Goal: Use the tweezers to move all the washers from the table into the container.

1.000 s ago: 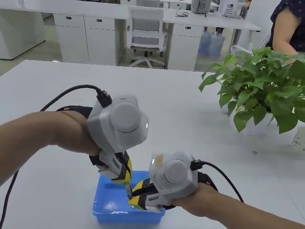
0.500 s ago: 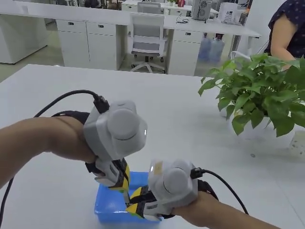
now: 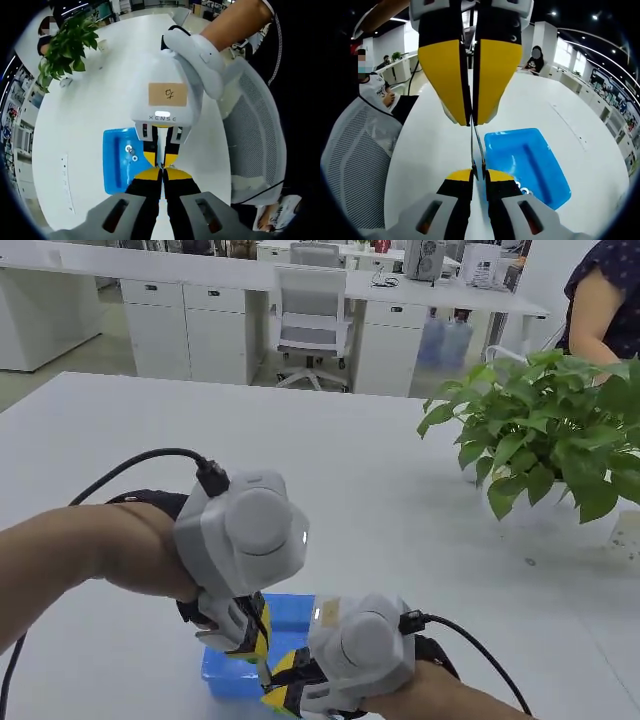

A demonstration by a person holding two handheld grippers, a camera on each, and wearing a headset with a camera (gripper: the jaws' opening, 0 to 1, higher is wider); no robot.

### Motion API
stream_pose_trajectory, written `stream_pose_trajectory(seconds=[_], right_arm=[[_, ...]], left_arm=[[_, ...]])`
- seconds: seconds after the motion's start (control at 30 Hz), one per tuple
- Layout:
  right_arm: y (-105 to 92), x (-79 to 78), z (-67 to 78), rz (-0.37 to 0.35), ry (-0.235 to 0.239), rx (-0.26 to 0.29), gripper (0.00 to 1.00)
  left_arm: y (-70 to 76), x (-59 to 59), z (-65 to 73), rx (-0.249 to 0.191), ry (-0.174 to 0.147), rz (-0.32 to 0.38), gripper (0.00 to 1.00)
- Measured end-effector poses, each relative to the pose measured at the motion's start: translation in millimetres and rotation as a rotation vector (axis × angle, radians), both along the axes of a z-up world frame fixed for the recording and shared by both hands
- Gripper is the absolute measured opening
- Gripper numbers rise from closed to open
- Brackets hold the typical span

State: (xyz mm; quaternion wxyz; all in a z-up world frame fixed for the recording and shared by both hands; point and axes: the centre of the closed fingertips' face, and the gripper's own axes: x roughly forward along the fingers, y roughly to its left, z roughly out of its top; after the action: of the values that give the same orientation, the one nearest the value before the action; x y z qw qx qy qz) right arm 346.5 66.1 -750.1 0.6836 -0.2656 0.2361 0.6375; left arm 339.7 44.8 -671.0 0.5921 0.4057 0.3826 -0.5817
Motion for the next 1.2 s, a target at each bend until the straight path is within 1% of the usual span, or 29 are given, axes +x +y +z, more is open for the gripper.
stream_pose_trajectory(seconds=[0.2,0.67,1.07,1.2], right_arm=[[2.3,-7.6,-7.6,0.004,0.015,-0.002,0.11],[7.9,-24.0,-22.7,0.014,0.051,-0.004,0.11],[11.1,-32.3,-34.4,0.026,0.070,-0.013,0.12],[11.3,-33.5,-37.3,0.030,0.072,-0.016,0.12]], left_arm=[[1.7,-7.9,-7.3,0.004,0.017,0.002,0.05],[6.7,-20.5,-22.0,0.013,0.053,0.010,0.05],[10.4,-27.4,-34.5,0.018,0.078,0.020,0.06],[10.0,-28.4,-37.1,0.018,0.081,0.023,0.06]])
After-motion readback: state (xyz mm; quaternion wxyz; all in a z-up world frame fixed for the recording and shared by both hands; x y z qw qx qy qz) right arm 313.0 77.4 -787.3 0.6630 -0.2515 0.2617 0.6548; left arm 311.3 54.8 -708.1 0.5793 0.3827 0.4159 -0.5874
